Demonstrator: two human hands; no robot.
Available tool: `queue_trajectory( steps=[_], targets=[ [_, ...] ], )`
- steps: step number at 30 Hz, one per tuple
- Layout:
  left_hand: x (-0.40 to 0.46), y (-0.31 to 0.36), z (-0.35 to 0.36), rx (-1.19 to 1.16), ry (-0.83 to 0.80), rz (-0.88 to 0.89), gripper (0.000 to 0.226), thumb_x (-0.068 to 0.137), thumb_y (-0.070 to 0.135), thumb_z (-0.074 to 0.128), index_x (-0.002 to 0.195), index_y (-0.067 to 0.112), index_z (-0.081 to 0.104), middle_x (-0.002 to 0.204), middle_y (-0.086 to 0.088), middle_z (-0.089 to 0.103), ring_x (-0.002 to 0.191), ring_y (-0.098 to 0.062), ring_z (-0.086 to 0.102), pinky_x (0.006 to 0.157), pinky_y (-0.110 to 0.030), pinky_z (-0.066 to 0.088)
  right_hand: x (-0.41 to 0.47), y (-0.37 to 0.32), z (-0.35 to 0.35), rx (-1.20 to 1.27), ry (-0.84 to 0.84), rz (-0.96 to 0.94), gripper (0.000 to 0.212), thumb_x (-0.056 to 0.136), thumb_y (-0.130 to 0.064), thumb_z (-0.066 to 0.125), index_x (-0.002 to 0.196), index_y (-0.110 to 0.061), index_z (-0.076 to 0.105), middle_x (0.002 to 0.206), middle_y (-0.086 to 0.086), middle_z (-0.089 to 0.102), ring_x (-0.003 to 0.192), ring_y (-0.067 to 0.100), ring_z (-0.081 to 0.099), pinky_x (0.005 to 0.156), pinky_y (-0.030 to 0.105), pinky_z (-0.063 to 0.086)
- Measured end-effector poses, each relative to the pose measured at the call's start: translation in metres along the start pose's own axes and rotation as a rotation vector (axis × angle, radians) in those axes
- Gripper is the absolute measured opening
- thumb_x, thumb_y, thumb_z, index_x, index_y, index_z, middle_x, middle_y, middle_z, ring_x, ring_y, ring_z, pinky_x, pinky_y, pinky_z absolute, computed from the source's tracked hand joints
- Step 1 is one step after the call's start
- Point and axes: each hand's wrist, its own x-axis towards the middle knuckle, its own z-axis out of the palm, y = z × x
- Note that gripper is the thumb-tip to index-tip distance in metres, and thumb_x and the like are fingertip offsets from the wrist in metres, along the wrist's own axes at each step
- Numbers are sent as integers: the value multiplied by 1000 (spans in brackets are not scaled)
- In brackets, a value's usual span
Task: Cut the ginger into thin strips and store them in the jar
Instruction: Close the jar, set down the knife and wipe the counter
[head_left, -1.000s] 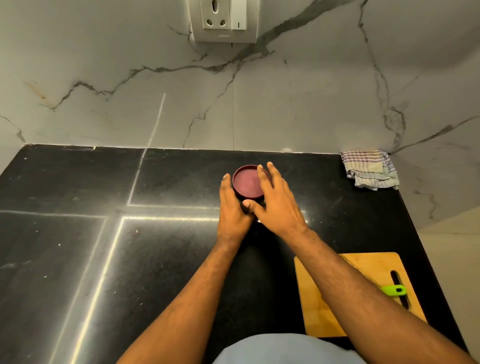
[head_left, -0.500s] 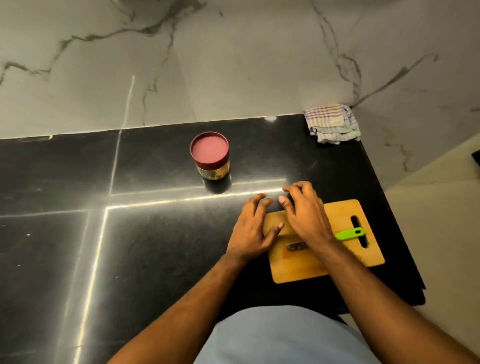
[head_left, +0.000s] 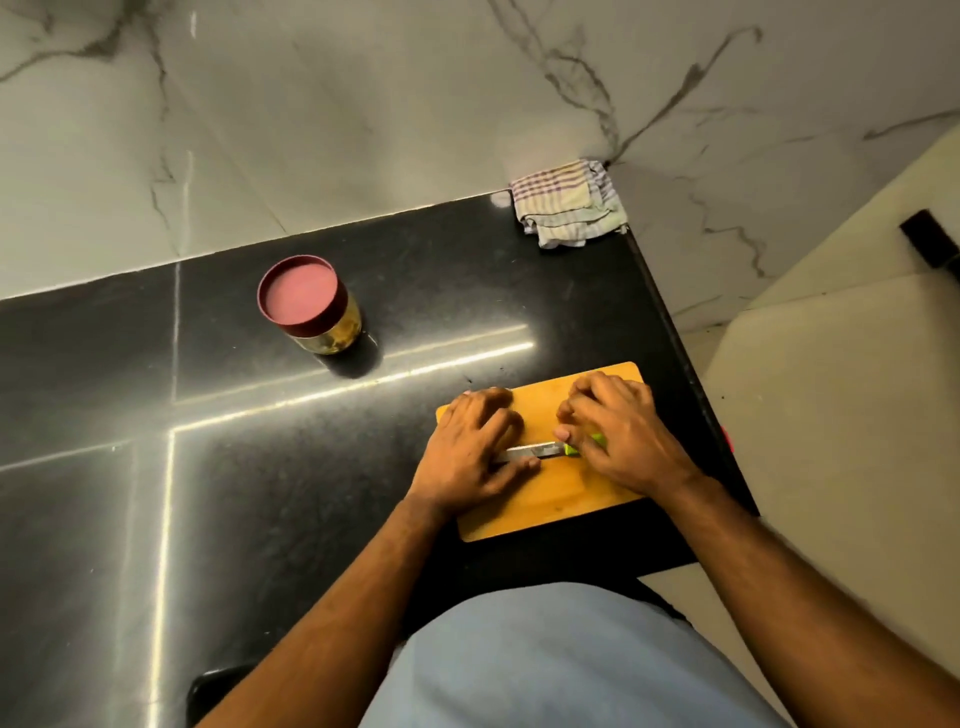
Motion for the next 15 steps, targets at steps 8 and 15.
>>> queue_trajectory(
  steps=[8,15],
  targets=[
    [4,4,3,-25,14,-99,29,99,44,56,104,15,57,122,-1,50,108,-17,50,91,-31,43,-2,15,-2,-61,11,-87,24,94,-49,50,104,-30,60,112,-10,48,110,11,46,95,35,32],
    [-5,-18,-19,-162,174,-360,17,104,29,48,102,13,52,106,3,46,95,-14,46,85,-34,45,43,-14,4,-36,-39,-213,34,97,-48,43,113,-24,62,110,-8,55,101,10,50,88,31,41]
  ],
)
